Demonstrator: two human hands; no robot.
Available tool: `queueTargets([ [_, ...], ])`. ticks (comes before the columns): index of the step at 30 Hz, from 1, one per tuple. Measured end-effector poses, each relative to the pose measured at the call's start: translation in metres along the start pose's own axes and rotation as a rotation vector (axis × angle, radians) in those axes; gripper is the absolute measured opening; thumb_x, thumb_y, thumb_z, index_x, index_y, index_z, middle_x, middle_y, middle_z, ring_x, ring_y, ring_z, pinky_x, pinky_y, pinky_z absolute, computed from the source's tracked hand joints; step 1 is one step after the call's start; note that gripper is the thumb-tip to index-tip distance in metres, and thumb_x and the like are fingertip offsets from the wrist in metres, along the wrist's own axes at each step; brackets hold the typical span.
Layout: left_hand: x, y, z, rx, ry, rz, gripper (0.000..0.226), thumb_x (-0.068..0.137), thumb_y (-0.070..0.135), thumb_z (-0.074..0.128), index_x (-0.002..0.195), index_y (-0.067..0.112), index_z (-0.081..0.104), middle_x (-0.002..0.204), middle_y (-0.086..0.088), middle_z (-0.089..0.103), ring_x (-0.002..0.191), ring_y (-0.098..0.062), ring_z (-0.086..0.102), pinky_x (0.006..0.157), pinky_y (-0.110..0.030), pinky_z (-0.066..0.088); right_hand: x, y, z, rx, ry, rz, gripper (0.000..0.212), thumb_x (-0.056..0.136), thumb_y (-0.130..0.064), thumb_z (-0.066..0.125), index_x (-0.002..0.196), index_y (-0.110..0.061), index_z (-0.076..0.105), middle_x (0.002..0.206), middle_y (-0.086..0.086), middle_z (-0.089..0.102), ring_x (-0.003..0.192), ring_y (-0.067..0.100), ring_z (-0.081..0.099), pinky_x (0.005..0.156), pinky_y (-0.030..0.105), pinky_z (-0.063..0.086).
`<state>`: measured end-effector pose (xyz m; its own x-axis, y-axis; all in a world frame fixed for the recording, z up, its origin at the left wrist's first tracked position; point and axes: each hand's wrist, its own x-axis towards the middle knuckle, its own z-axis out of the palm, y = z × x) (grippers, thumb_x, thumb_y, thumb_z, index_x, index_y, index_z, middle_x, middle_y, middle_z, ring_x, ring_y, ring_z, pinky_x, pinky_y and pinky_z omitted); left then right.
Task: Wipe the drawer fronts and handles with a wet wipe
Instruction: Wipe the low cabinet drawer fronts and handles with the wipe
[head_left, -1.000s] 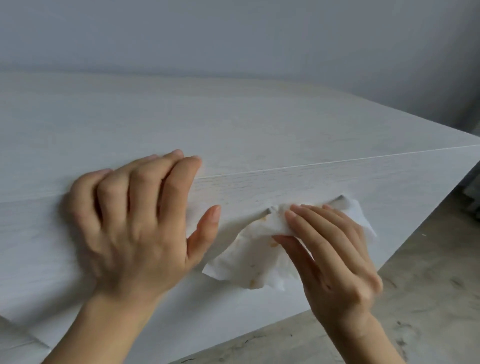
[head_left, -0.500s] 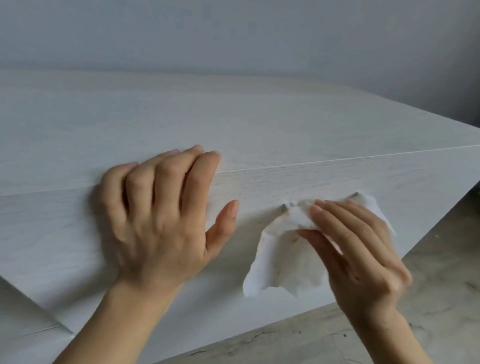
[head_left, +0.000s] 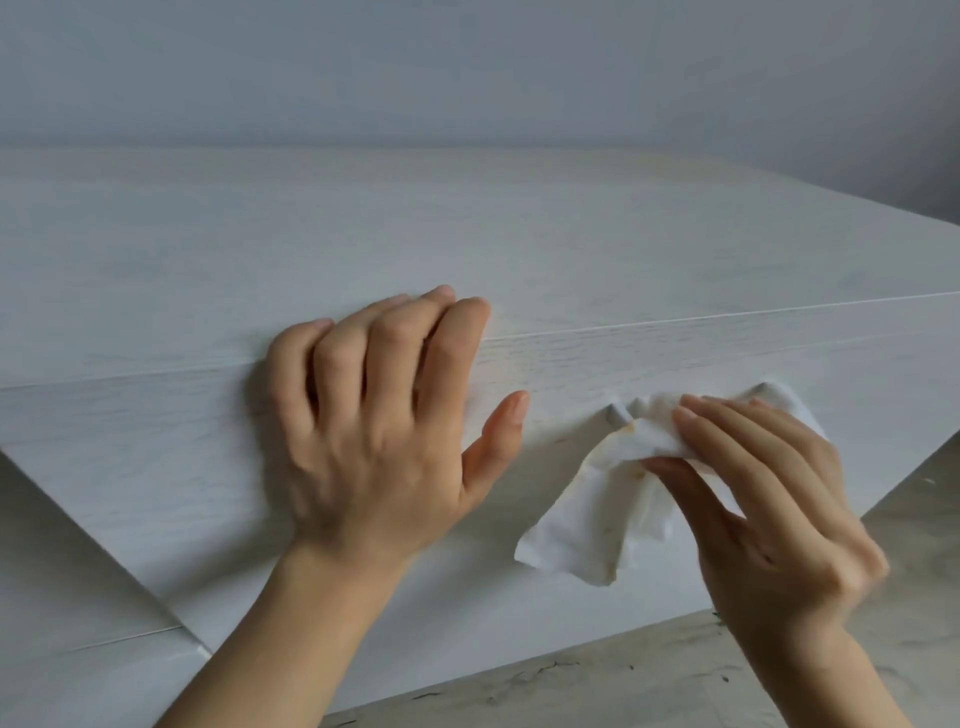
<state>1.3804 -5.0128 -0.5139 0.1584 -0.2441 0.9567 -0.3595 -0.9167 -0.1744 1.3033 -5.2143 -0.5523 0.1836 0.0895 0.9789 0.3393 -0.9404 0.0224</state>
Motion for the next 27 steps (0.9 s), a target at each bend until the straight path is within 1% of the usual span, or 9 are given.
queueTargets([
  [5, -0.001, 0.0, -0.001, -0.007, -0.002, 0.015, 0.05, 0.102, 0.043, 0.026, 0.117, 0.011, 0.061, 0.11, -0.011, 0.07, 0.1, -0.027, 0.046, 0.099, -0.04, 0.02, 0.005, -0.011, 0.008, 0.05, -0.031, -0.043, 0.017, 0.086, -0.008, 0.072, 0.101, -0.006, 0.066, 0.1, 0.001, 0.066, 0.093, 0.016, 0.064, 0.086, 0.037, 0.052],
  [11, 0.0, 0.0, 0.0, -0.002, 0.006, 0.013, 0.049, 0.102, 0.043, 0.026, 0.117, 0.012, 0.061, 0.112, -0.009, 0.066, 0.1, -0.027, 0.046, 0.099, -0.04, 0.02, 0.001, 0.011, -0.007, -0.015, -0.027, -0.014, 0.02, 0.085, -0.008, 0.073, 0.101, -0.001, 0.064, 0.101, 0.006, 0.066, 0.094, 0.019, 0.063, 0.082, 0.04, 0.052],
  [13, 0.0, 0.0, 0.0, 0.001, 0.01, 0.008, 0.049, 0.102, 0.043, 0.026, 0.117, 0.012, 0.06, 0.111, -0.009, 0.067, 0.1, -0.027, 0.046, 0.099, -0.041, 0.02, 0.002, 0.005, -0.002, -0.019, -0.038, -0.016, 0.019, 0.085, -0.007, 0.073, 0.101, 0.0, 0.065, 0.102, 0.007, 0.066, 0.094, 0.02, 0.064, 0.085, 0.039, 0.051],
  [16, 0.0, -0.001, 0.0, -0.002, 0.008, 0.013, 0.049, 0.102, 0.044, 0.026, 0.119, 0.012, 0.059, 0.117, -0.007, 0.06, 0.101, -0.028, 0.044, 0.1, -0.041, 0.02, 0.005, -0.009, 0.01, 0.007, -0.051, -0.046, 0.016, 0.085, -0.008, 0.071, 0.099, -0.001, 0.068, 0.096, 0.007, 0.07, 0.091, 0.018, 0.064, 0.086, 0.037, 0.051],
  [18, -0.001, -0.001, 0.0, -0.005, 0.005, 0.019, 0.049, 0.102, 0.043, 0.026, 0.119, 0.011, 0.059, 0.116, -0.008, 0.063, 0.1, -0.028, 0.045, 0.1, -0.04, 0.02, 0.005, -0.008, 0.01, 0.023, -0.05, -0.048, 0.014, 0.086, -0.009, 0.071, 0.098, -0.002, 0.069, 0.091, 0.007, 0.071, 0.089, 0.018, 0.063, 0.084, 0.037, 0.052],
  [20, -0.001, -0.002, -0.001, -0.004, 0.005, 0.019, 0.049, 0.102, 0.043, 0.026, 0.119, 0.012, 0.06, 0.116, -0.008, 0.064, 0.101, -0.027, 0.045, 0.1, -0.04, 0.02, 0.003, 0.001, 0.003, 0.014, -0.048, -0.025, 0.016, 0.085, -0.01, 0.072, 0.099, -0.003, 0.067, 0.092, 0.006, 0.069, 0.089, 0.019, 0.063, 0.082, 0.041, 0.052],
  [22, 0.0, -0.001, 0.0, 0.002, 0.004, 0.017, 0.049, 0.102, 0.044, 0.026, 0.119, 0.012, 0.06, 0.116, -0.007, 0.062, 0.101, -0.027, 0.045, 0.099, -0.04, 0.02, 0.001, 0.01, -0.004, -0.009, -0.05, 0.002, 0.016, 0.085, -0.008, 0.072, 0.098, 0.0, 0.068, 0.095, 0.005, 0.067, 0.091, 0.021, 0.063, 0.08, 0.044, 0.052],
  [25, 0.0, 0.0, 0.0, 0.007, 0.002, 0.009, 0.049, 0.102, 0.043, 0.026, 0.117, 0.011, 0.061, 0.111, -0.01, 0.068, 0.1, -0.027, 0.045, 0.099, -0.04, 0.02, 0.0, 0.009, -0.001, -0.043, -0.039, 0.017, 0.015, 0.086, -0.006, 0.07, 0.095, 0.006, 0.069, 0.096, 0.007, 0.066, 0.091, 0.023, 0.062, 0.08, 0.045, 0.052],
  [27, -0.001, 0.0, -0.001, 0.002, -0.001, 0.006, 0.049, 0.102, 0.043, 0.026, 0.117, 0.011, 0.06, 0.111, -0.011, 0.069, 0.1, -0.028, 0.045, 0.099, -0.04, 0.02, -0.001, 0.001, 0.004, -0.051, -0.043, 0.018, 0.015, 0.088, -0.006, 0.067, 0.093, 0.008, 0.07, 0.093, 0.01, 0.068, 0.09, 0.023, 0.062, 0.083, 0.044, 0.051],
])
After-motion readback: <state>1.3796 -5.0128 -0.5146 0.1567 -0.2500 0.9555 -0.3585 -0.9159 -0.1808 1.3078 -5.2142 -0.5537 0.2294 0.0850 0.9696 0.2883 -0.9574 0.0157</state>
